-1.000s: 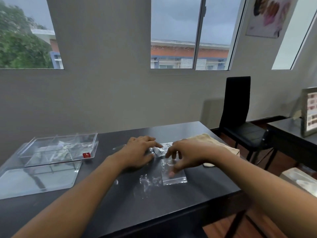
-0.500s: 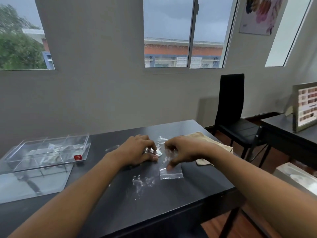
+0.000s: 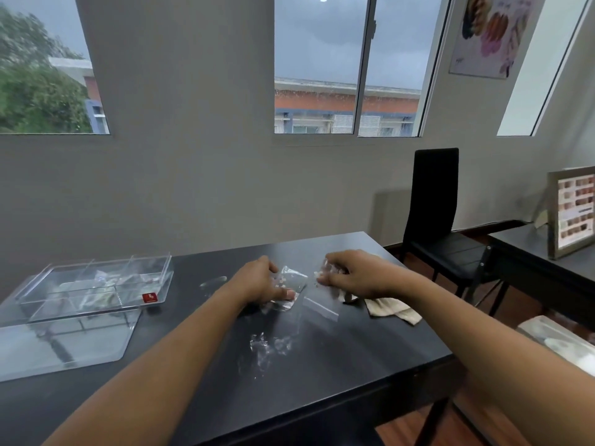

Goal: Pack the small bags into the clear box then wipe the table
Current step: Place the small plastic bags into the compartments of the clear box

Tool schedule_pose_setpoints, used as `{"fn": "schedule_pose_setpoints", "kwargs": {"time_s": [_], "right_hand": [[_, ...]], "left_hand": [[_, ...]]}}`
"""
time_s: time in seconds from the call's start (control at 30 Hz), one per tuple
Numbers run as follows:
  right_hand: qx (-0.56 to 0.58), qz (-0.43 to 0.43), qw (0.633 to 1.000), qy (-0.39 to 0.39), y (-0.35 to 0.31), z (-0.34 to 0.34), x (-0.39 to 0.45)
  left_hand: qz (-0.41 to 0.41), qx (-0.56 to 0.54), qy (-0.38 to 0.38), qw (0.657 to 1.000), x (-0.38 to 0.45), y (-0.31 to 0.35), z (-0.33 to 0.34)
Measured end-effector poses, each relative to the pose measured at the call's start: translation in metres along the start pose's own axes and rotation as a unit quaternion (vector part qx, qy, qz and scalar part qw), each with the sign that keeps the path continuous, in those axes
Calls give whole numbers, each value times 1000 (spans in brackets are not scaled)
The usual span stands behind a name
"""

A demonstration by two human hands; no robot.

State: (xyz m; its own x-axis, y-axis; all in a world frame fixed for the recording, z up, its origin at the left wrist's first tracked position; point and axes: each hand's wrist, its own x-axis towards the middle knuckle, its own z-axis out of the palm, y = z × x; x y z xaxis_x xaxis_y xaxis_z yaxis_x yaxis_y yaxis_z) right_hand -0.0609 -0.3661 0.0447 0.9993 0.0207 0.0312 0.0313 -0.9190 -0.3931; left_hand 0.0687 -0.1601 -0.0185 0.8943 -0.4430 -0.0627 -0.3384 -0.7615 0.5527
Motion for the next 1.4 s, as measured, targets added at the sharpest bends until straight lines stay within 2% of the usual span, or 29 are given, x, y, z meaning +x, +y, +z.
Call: {"fn": "schedule_pose_setpoints", "kwargs": {"time_s": [0.1, 0.2, 0.27, 0.37, 0.53, 0.63, 0.73, 0.8, 0.83, 0.97, 1.07, 1.23, 1.4], "right_hand": [[70, 13, 997, 16, -6, 0, -1], [127, 18, 991, 48, -7, 2, 4], [181, 14, 980, 84, -8, 6, 9], [286, 7, 950, 124, -17, 8, 15], [357, -21, 921, 153, -44, 13, 27], [403, -40, 899, 168, -68, 19, 37], [430, -53, 889, 151, -92, 25, 54], [431, -65, 890, 135, -108, 33, 67], [427, -70, 892, 128, -116, 38, 74], [372, -106, 916, 109, -147, 62, 98], [205, -173, 952, 144, -166, 78, 112], [-9, -306, 939, 159, -190, 105, 134], [-192, -316, 921, 118, -204, 121, 142]], "left_hand": [[14, -23, 17, 1000, -4, 0, 2], [39, -54, 96, 993, -13, -3, -4], [26, -134, 137, 981, -19, -8, -20], [-4, -273, 159, 949, -30, -20, -52], [-10, -444, 182, 877, -62, -40, -97], [-17, -479, 211, 852, -79, -64, -121], [-21, -493, 259, 830, -89, -100, -143], [-25, -457, 306, 835, -96, -126, -154], [-31, -416, 328, 848, -100, -139, -159], [-47, -247, 361, 898, -120, -183, -178], [-57, -175, 356, 916, -132, -210, -192], [-51, -53, 338, 938, -139, -251, -187], [-10, 45, 301, 952, -139, -268, -179]]}}
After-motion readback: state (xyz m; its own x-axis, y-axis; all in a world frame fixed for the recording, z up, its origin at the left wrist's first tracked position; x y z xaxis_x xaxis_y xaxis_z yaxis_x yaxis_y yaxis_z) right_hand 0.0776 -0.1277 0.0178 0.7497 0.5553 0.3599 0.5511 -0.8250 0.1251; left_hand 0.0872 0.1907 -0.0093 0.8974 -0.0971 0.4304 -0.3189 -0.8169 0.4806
